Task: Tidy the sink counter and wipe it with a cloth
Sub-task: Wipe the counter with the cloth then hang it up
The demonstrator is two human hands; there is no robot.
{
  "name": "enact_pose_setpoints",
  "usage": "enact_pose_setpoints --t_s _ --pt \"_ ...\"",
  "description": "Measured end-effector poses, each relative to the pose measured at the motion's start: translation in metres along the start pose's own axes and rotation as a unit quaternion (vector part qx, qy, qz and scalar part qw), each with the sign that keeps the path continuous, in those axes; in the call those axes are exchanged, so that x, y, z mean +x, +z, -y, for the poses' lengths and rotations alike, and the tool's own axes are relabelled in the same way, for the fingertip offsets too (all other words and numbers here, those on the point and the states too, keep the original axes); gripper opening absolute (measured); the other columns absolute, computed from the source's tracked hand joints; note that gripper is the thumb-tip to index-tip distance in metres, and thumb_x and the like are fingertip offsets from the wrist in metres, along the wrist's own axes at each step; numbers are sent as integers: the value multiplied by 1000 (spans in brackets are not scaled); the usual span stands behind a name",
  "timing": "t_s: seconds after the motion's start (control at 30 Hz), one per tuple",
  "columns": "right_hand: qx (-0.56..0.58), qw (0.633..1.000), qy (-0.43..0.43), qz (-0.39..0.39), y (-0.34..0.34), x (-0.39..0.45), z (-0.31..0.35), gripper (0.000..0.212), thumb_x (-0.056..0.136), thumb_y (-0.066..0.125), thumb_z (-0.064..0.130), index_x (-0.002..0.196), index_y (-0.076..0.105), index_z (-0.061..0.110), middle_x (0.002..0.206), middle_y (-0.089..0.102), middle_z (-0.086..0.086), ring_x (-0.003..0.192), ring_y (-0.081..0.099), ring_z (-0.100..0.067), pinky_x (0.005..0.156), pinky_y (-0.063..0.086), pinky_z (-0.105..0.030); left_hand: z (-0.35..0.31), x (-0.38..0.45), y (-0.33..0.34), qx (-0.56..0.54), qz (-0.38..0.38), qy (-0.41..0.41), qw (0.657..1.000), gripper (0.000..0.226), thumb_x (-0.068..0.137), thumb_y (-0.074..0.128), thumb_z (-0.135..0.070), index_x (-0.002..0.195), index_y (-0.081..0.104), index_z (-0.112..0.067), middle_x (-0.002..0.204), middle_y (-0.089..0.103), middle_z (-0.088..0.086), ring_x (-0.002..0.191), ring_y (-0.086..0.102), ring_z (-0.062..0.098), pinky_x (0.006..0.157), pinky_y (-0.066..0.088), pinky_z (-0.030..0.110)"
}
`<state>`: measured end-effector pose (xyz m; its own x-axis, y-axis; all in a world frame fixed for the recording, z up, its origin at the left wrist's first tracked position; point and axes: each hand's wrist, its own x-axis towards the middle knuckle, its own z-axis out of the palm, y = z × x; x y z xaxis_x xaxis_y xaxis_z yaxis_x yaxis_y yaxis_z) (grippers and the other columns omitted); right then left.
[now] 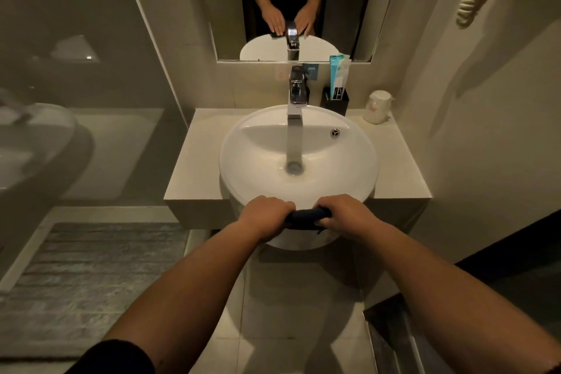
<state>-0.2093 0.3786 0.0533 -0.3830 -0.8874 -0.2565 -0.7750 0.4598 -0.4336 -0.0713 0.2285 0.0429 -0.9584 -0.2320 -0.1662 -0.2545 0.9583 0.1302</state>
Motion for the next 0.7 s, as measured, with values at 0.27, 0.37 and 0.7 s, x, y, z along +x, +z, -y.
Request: enact_pose_setpoints --t_s 0.27,0.37,0.7 --pt "177 984 -18 -20 -86 -23 27 25 80 72 19 103 62 22 102 64 0 97 59 -16 86 52 -30 -9 -36 -72 -237 51 -33 970 22 87 66 -30 105 62 -20 95 64 -1 87 59 18 76 45 29" --pt "249 968 -28 -26 -107 -22 45 28 81 72 16 106 60 19 103 63 1 99 59 -16 83 52 -27 -12 -47 -95 -336 52 -33 940 37 87 66 -37 120 58 -22 106 65 -1 96 61 17 82 47 27" --pt "334 936 -103 52 -129 25 107 30 80 74 13 107 61 11 103 69 -10 96 66 -24 86 56 -38 7 -75 -108 -678 9 -109 727 39 93 58 -31 125 58 -9 124 64 12 114 60 27 93 51 36"
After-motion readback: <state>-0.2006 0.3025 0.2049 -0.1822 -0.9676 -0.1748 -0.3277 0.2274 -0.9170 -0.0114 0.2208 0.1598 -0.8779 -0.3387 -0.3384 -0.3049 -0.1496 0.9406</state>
